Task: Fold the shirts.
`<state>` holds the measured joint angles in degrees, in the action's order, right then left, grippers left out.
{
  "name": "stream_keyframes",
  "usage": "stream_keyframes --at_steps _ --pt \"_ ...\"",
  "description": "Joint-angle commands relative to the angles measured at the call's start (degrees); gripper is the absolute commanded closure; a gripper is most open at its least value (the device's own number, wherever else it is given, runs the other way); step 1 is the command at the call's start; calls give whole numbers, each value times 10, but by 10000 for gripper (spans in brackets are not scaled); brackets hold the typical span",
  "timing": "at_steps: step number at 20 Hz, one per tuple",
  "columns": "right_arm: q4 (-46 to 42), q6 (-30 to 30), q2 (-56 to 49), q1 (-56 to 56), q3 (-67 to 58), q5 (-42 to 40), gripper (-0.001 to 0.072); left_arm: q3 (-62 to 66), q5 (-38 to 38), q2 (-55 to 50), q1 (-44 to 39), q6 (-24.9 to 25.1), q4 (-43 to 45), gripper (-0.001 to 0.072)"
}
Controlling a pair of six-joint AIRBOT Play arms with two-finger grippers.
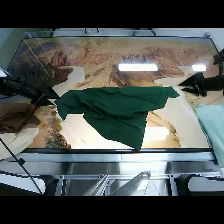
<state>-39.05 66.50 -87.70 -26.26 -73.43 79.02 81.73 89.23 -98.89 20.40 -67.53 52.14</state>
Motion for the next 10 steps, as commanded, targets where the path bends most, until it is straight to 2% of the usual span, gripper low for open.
stream_keyframes --at_steps 1,6,10 --pt "-36 26 47 -11 83 23 316 -52 1 -2 37 -8 22 -9" --pt "-32 23 70 96 242 -48 317 -110 -49 -3 29 6 17 -9" --pt "-3 24 69 216 313 -134 318 -95 -76 -4 -9 12 18 -7"
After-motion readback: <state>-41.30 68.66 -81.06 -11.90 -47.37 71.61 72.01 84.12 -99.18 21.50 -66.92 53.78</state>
